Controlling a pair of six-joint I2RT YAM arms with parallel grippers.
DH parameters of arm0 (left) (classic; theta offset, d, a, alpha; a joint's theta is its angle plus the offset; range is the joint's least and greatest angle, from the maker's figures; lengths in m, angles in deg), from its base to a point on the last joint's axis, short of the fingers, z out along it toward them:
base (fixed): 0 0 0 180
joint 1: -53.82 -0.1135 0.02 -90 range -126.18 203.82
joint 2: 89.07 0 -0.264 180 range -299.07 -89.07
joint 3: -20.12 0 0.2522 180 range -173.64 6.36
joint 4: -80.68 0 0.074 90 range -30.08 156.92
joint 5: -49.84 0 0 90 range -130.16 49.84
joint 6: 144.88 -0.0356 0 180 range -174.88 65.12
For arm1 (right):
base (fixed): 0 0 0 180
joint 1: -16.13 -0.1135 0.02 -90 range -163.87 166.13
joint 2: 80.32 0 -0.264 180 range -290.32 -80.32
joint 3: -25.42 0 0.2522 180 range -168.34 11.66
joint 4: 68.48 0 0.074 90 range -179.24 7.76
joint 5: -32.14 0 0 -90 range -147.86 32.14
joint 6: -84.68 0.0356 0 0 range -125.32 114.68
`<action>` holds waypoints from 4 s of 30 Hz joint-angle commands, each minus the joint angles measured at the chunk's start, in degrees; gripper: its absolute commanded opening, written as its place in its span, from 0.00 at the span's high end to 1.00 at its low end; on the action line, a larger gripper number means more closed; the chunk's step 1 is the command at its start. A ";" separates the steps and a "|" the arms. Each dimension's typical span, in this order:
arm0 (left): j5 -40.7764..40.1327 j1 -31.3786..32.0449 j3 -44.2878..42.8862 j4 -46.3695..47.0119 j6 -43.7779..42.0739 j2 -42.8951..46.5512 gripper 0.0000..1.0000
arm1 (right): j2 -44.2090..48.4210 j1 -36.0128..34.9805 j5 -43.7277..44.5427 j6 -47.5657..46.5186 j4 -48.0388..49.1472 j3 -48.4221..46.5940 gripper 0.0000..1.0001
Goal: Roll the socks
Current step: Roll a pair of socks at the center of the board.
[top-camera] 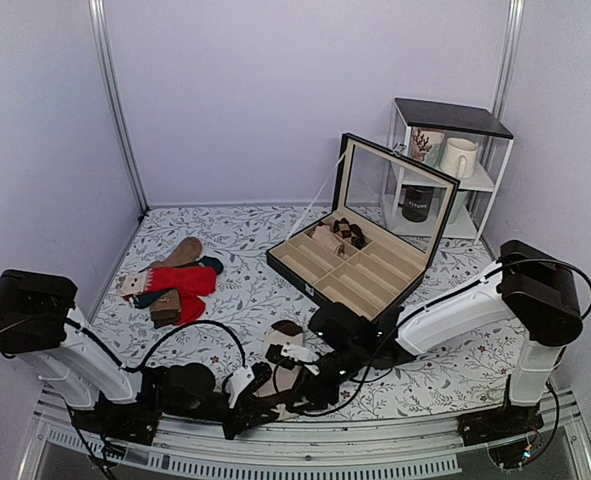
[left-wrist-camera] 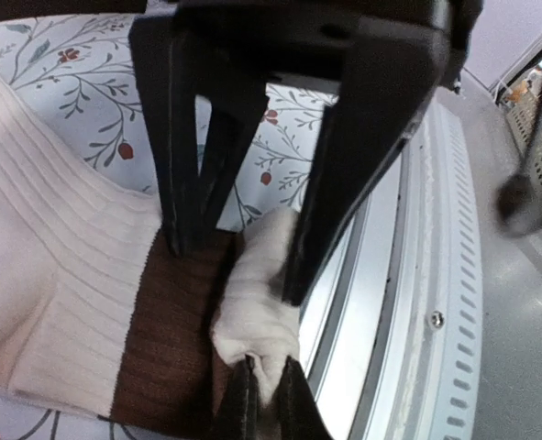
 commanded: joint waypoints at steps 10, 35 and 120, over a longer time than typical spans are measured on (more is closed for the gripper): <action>10.91 -3.70 3.00 -5.10 11.22 -7.04 1.00 | 17.55 -5.95 13.54 -31.92 33.71 23.75 0.52; 12.34 -5.19 5.19 -2.95 12.77 -7.83 1.00 | 6.65 -13.28 28.44 -38.16 30.36 20.01 0.57; -14.11 0.70 -1.05 -6.32 -19.44 10.52 0.52 | -11.37 4.75 -7.04 -10.17 -19.78 -9.24 0.92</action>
